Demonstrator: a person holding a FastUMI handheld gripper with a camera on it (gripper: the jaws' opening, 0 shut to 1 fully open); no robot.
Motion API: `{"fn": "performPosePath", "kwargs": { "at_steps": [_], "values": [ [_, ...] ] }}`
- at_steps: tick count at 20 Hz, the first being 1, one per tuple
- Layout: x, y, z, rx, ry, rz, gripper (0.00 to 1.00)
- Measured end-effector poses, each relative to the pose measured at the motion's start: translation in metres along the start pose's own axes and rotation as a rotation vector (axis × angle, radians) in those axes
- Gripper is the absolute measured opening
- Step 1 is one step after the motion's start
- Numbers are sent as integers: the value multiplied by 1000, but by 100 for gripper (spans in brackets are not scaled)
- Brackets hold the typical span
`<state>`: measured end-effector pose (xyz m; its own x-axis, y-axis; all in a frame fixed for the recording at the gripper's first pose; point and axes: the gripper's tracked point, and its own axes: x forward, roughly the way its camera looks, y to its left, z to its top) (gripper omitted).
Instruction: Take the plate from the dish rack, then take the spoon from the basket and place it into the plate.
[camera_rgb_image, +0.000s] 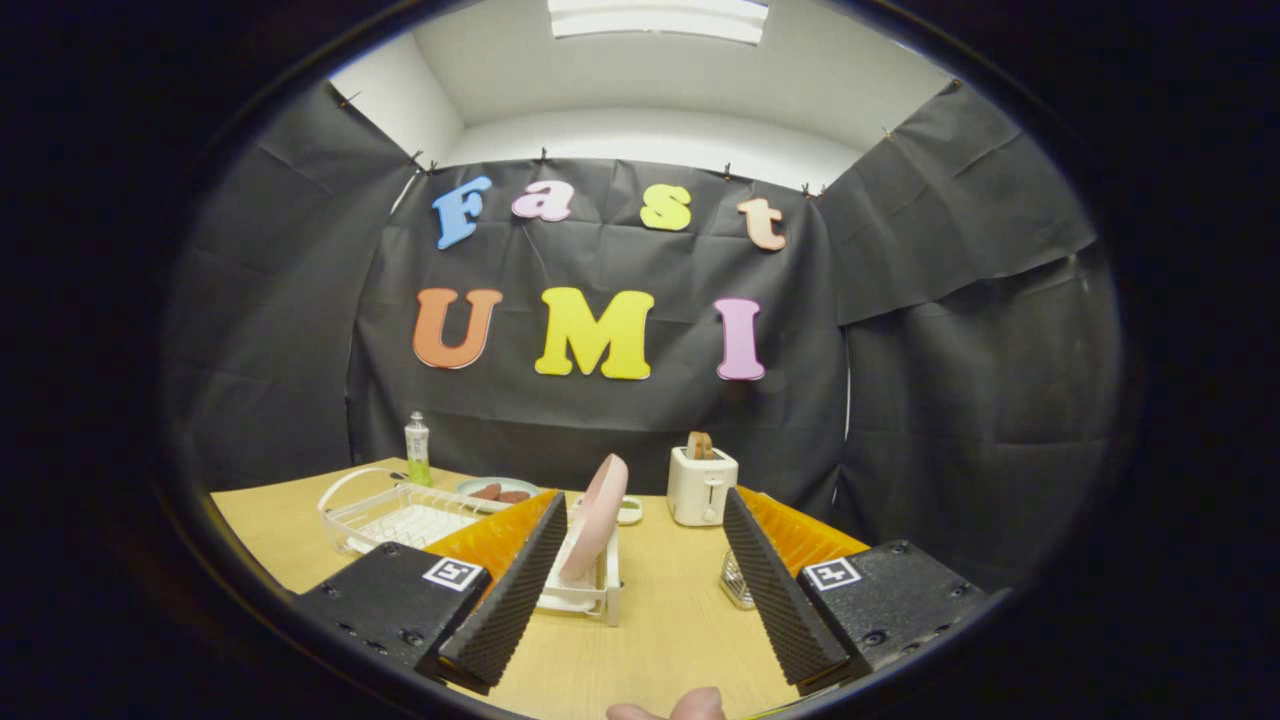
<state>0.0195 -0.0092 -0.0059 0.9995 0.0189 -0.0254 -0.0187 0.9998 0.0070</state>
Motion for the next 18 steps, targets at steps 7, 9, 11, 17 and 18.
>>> {"fn": "performPosePath", "kwargs": {
  "at_steps": [7, 9, 11, 17, 18],
  "values": [
    [17, -11, 23, -35, 3, 20, 100],
    [21, -13, 33, -43, -2, 25, 100],
    [29, -14, 40, -43, 6, 35, 100],
    [50, -18, 62, -13, 37, 69, 100],
    [54, -20, 65, -15, 46, 72, 100]
  ]
}}
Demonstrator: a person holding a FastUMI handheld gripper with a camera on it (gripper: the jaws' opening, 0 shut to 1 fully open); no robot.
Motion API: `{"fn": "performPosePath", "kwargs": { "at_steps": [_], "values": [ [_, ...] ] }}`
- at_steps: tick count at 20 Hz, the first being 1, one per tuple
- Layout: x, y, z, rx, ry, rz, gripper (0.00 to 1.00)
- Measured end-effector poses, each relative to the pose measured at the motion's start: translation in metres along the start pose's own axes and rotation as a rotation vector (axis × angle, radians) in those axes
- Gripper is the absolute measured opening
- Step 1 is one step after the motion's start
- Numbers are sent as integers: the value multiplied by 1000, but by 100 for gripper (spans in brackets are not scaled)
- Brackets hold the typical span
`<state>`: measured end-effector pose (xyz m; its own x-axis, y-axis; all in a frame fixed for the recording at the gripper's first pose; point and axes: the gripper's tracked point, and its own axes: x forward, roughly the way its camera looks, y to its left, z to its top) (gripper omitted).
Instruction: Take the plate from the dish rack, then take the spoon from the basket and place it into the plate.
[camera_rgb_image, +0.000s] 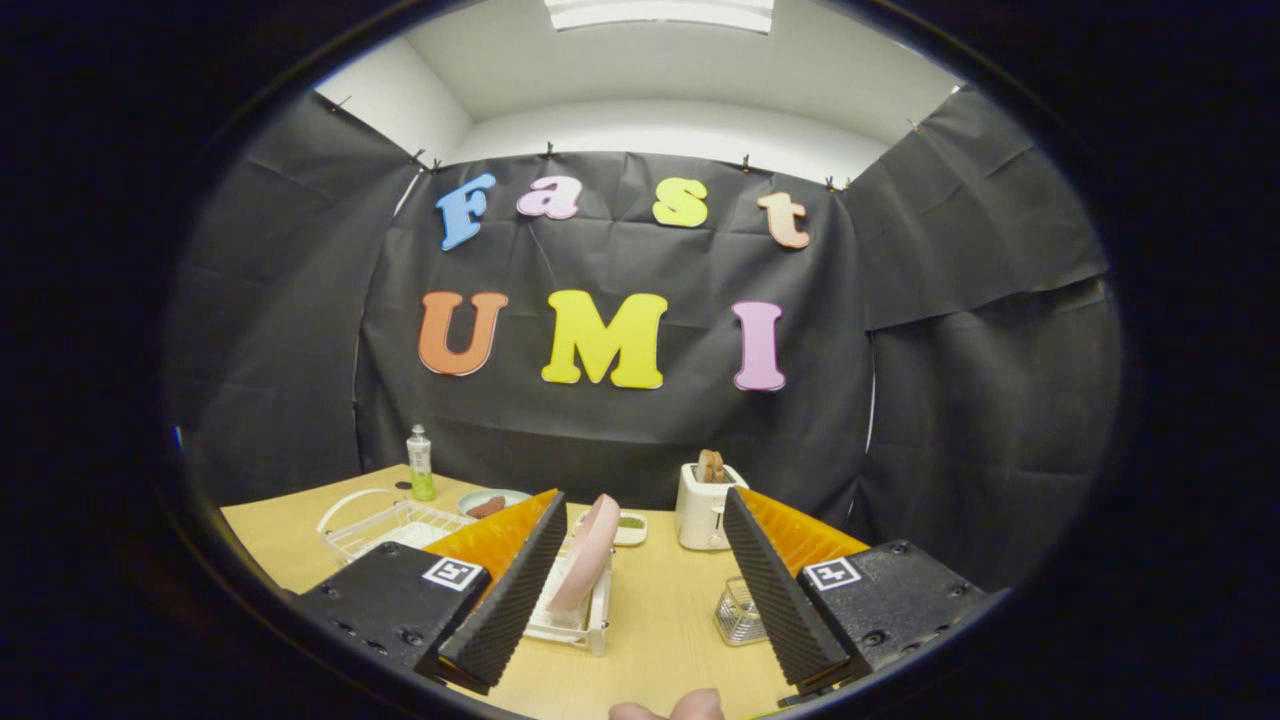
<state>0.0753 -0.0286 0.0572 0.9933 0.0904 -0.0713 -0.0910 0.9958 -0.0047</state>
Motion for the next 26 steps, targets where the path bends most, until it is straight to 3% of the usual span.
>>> {"fn": "performPosePath", "kwargs": {
  "at_steps": [8, 13, 18, 26],
  "values": [
    [38, -3, 9, 5, 129, 58, 100],
    [75, 1, -8, -1, 295, 101, 100],
    [117, 36, -32, 12, 458, 183, 100],
    [171, 42, -74, 67, 636, 131, 100]
  ]
}}
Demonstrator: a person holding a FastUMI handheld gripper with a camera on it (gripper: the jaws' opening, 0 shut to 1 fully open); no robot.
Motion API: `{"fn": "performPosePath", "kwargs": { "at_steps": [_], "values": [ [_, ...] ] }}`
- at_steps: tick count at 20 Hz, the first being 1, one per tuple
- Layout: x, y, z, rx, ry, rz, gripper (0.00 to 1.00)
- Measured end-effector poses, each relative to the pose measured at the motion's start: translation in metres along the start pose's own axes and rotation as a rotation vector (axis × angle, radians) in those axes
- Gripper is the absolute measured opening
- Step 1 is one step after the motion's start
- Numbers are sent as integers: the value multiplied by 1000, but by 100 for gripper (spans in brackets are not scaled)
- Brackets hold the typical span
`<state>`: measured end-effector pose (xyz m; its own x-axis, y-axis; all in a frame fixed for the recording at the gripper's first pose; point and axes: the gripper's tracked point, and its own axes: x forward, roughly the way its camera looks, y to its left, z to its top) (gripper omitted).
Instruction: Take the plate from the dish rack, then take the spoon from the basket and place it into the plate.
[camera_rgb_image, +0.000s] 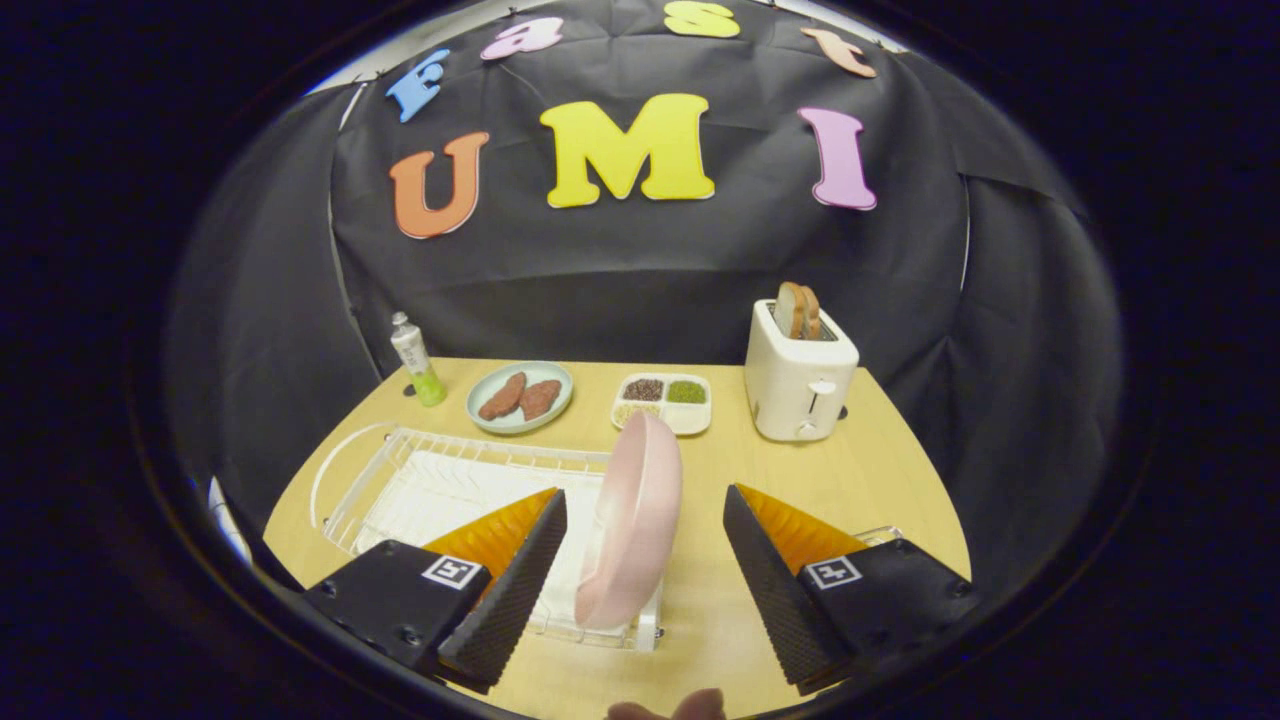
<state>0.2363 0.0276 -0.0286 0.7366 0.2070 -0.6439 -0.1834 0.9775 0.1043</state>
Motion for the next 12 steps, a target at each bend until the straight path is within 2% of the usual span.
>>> {"fn": "performPosePath", "kwargs": {
  "at_steps": [5, 6, 7, 9, 11, 12],
  "values": [
    [38, 1, -15, 101, 114, 4, 100],
    [43, 1, -20, 130, 143, 8, 95],
    [49, 0, -24, 153, 171, 10, 88],
    [54, 5, -30, 217, 207, 40, 64],
    [53, 1, -31, 236, 219, -12, 44],
    [51, 1, -33, 227, 222, -44, 40]
  ]
}}
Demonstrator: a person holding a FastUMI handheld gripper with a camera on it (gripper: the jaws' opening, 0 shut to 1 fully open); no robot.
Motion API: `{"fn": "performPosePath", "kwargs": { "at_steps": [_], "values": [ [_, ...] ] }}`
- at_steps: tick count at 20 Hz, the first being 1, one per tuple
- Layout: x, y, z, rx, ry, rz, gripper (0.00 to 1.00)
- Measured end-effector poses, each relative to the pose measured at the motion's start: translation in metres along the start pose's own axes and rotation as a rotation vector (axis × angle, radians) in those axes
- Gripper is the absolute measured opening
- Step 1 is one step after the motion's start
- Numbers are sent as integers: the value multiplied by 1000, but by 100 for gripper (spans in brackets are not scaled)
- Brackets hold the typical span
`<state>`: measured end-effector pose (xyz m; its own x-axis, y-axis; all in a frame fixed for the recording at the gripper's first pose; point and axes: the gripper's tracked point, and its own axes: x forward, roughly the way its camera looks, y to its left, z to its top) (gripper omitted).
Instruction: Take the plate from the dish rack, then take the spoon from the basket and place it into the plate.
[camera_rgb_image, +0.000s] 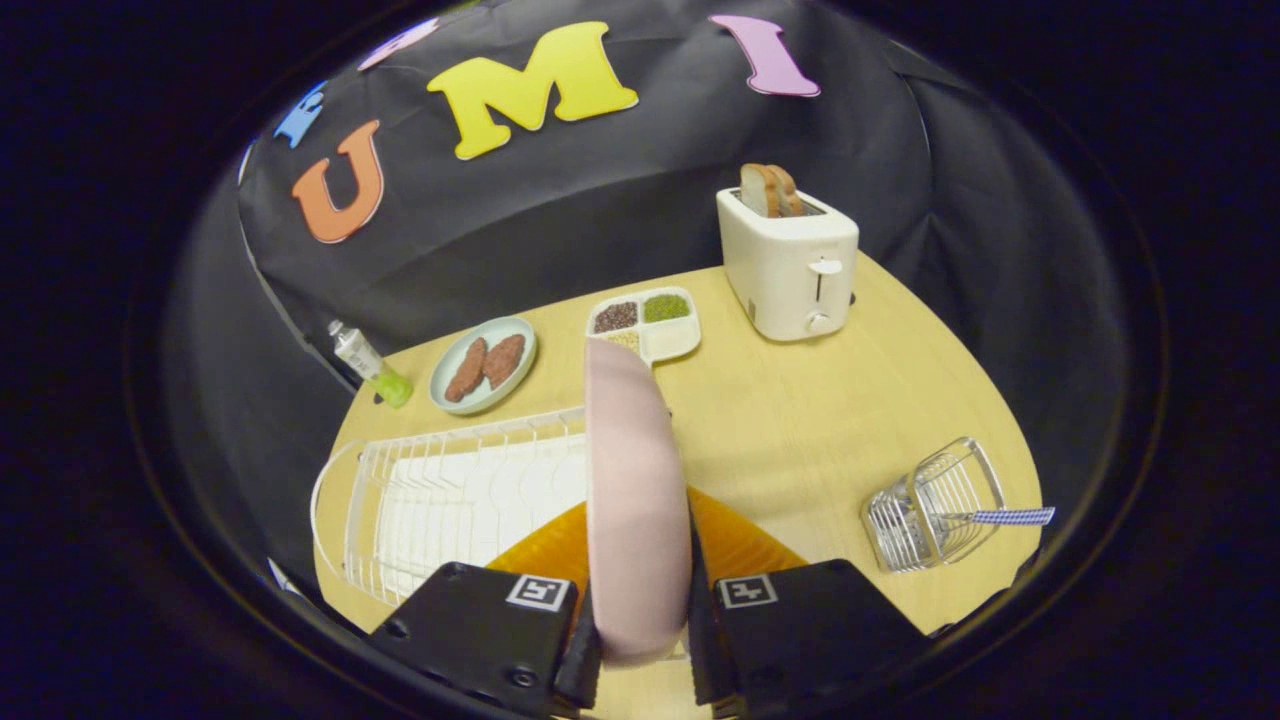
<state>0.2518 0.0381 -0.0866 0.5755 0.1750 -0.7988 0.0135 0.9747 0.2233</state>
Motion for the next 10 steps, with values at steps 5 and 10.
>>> {"fn": "performPosePath", "kwargs": {
  "at_steps": [5, 10],
  "values": [
    [-10, -3, 0, -8, -30, -123, 36],
    [-18, -9, 10, -30, -72, -199, 33]
  ]
}}
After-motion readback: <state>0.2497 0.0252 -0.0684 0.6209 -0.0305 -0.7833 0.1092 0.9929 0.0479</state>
